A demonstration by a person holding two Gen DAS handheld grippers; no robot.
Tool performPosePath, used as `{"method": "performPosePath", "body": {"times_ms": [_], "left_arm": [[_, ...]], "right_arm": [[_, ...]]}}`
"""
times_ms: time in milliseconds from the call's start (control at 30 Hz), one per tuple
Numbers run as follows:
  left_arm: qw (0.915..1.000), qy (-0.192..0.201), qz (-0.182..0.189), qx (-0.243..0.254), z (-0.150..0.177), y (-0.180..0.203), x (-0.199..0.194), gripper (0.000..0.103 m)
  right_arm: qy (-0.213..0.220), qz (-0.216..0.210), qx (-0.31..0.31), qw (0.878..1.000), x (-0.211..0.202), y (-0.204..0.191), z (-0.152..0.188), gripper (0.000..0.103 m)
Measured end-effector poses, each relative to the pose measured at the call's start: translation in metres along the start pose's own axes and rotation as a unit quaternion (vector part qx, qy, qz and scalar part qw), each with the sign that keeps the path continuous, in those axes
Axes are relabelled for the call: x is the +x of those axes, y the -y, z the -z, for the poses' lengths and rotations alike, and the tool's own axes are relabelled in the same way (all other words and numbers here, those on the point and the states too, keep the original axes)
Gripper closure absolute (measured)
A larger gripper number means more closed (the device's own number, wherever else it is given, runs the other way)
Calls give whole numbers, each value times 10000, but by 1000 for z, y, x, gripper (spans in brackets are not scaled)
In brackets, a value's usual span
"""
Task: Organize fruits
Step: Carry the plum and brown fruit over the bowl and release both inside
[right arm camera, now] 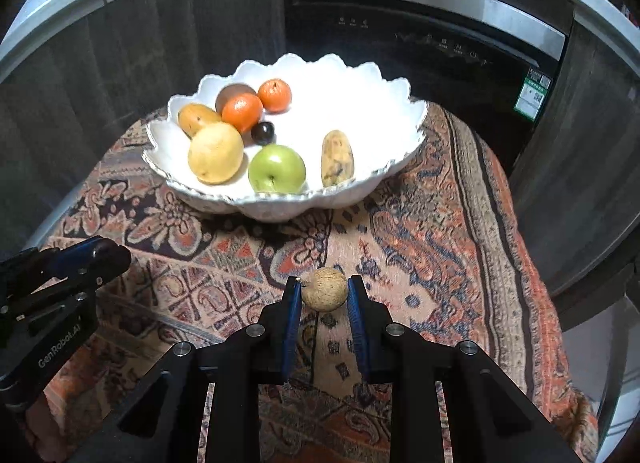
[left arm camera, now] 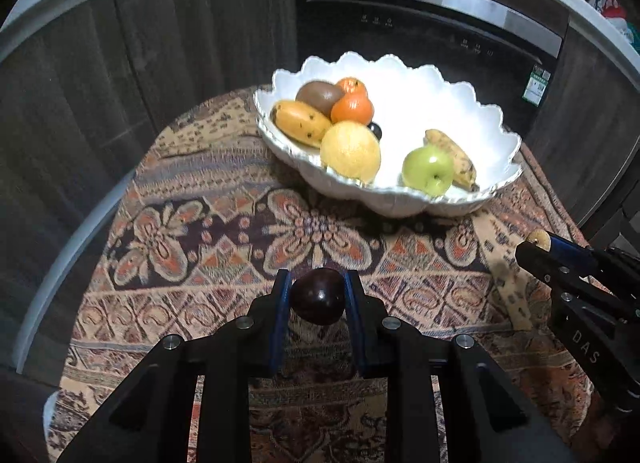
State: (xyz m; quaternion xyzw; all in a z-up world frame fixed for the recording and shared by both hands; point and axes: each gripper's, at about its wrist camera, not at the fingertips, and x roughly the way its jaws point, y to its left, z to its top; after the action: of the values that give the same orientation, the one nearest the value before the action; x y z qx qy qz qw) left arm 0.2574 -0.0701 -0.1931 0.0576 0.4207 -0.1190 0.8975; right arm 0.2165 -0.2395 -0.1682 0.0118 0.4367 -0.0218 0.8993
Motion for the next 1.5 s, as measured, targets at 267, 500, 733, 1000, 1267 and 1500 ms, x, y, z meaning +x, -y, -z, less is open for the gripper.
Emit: {"method": "performPosePath", "body": {"times_ms": [267, 500, 733, 1000, 1267, 1500], "left_arm": [[9997, 179, 125, 101, -28, 7, -13, 76], [9991, 304, 240, 180, -63, 13, -12, 76], [9989, 363, 227, 183, -99, 11, 4, 76], [9992, 240, 256, 190, -127, 13, 34, 76], [9998, -8, 180, 28, -125, 8, 64, 76], [9998, -104, 169, -66, -123, 2, 72, 72]], "right_arm": [[172, -51, 67, 9998, -16, 7, -24, 78], [206, -81, 126, 9997, -15, 18, -47, 78], [353, -6, 6, 9994, -8, 22, -80, 78], [315, 40, 11, 9995, 20, 31, -111, 78], [-96, -5, 54, 9999, 58, 36, -119, 78], [-176, -51, 151, 9997, 70, 33, -125, 78]]}}
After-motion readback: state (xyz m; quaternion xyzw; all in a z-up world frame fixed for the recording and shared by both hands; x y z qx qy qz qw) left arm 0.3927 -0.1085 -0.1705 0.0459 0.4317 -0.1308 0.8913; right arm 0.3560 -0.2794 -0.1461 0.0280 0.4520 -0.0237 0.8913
